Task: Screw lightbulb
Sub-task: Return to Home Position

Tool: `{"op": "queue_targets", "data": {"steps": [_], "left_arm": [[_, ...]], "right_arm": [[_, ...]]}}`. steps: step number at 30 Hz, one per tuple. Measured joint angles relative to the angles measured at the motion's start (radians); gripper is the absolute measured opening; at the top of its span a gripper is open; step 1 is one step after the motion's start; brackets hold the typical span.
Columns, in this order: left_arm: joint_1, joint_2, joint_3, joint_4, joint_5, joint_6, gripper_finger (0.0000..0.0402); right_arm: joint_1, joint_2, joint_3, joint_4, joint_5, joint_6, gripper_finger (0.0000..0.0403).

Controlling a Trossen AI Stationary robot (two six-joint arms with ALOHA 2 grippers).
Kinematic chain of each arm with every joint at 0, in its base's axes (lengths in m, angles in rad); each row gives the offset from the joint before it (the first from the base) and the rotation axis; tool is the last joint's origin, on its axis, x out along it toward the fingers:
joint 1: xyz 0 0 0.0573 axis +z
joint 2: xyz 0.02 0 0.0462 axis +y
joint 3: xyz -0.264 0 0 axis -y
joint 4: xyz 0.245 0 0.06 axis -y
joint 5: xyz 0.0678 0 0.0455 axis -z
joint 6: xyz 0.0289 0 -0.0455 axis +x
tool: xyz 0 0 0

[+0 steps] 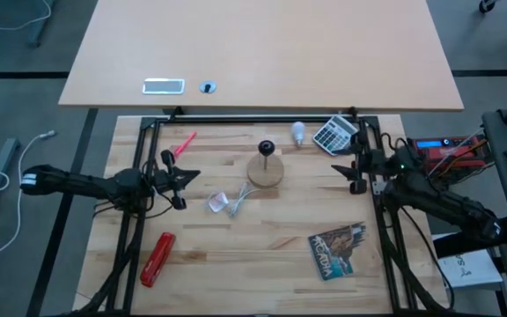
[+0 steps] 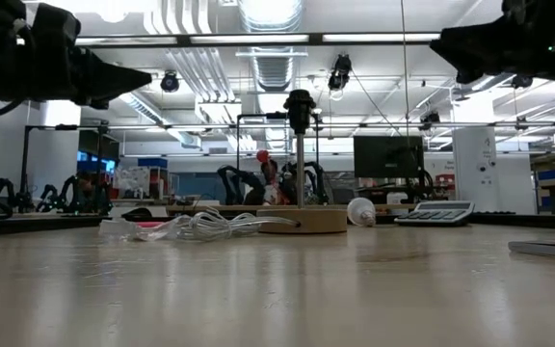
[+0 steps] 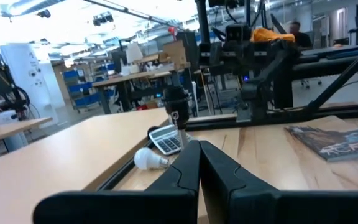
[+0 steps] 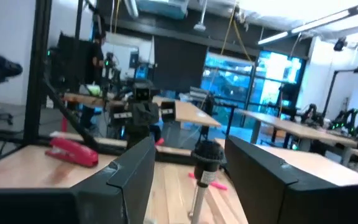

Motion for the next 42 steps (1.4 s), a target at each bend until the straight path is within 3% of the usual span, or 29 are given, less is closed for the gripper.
{"op": "queue_targets", "data": {"steps": [9, 15, 21, 24, 30, 42], "left_arm": [[0.0, -0.005, 0.003, -0.006, 0.0, -0.01, 0.0], [0.0, 0.0, 0.003, 0.002, -0.001, -0.074, 0.0], [0.0, 0.012, 0.003, 0.003, -0.001, -0.088, 0.0], [0.0, 0.026, 0.003, 0.0, -0.001, -0.088, 0.0], [0.0, 0.063, 0.003, 0.002, -0.001, -0.089, 0.0], [0.0, 0.145, 0.003, 0.002, -0.001, -0.089, 0.0]], "right_arm": [[0.0, -0.212, -0.091, 0.027, -0.014, 0.066, 0.0176], [0.0, -0.319, -0.132, -0.025, -0.111, 0.121, 0.0162], [0.0, -0.309, -0.133, -0.117, -0.204, 0.071, 0.0152], [0.0, -0.302, -0.133, -0.177, -0.163, 0.028, 0.0148], [0.0, -0.273, -0.134, -0.203, -0.093, 0.096, 0.0139], [0.0, -0.216, -0.135, -0.232, -0.087, 0.227, 0.0128]]}}
